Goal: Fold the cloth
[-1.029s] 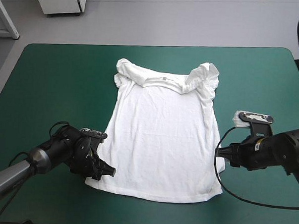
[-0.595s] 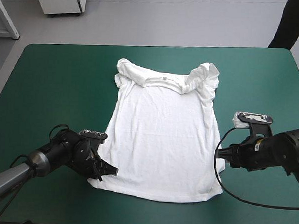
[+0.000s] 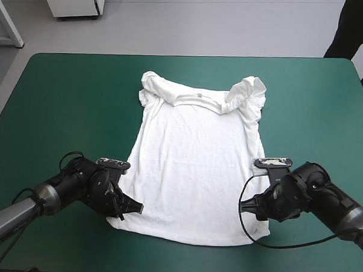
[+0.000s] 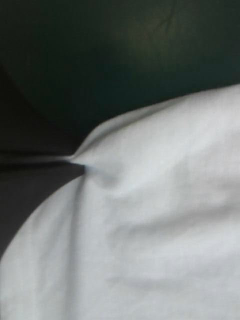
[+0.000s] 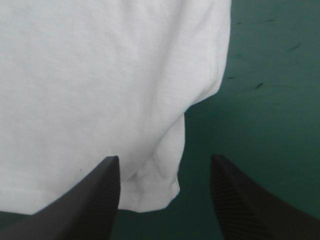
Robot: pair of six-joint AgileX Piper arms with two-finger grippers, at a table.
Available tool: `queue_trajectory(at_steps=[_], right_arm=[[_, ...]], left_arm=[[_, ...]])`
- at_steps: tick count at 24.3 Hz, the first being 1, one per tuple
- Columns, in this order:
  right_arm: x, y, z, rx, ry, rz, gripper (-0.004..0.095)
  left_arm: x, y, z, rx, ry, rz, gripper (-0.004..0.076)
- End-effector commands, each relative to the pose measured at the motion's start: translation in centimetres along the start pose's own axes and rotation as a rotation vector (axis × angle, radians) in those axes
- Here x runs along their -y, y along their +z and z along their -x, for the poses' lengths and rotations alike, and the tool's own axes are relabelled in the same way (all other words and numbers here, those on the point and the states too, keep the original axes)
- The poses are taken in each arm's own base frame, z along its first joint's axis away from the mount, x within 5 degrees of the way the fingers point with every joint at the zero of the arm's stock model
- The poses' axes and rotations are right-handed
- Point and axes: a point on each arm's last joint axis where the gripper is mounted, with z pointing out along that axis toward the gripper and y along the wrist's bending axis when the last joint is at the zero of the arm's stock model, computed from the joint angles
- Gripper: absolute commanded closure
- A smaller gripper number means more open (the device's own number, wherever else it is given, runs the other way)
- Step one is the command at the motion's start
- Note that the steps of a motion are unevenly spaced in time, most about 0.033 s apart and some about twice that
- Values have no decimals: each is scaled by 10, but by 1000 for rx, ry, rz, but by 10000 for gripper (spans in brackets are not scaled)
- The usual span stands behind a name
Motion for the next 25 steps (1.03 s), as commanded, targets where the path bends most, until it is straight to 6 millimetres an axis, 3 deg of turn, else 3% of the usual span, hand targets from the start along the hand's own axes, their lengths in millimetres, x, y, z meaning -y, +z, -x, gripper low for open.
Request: queue_trajectory(at_steps=[1, 12, 15, 18, 22, 25], right_arm=[[-2, 3, 3, 38, 55, 11, 277], [-1, 63, -12, -94, 113, -15, 425], [-4, 74, -12, -146, 126, -24, 658], [-4, 75, -12, -148, 118, -24, 924], [-4, 66, -10, -109, 108, -16, 925], [-4, 49, -7, -46, 108, 11, 925]], left_arm=[[-1, 15, -3, -4, 2, 10, 734], [0, 15, -3, -4, -13, 1, 734], [2, 15, -3, -9, -30, -17, 734], [2, 15, -2, 1, -32, -22, 734], [2, 15, -1, 14, -52, -27, 734], [2, 12, 1, 33, -55, -27, 734]])
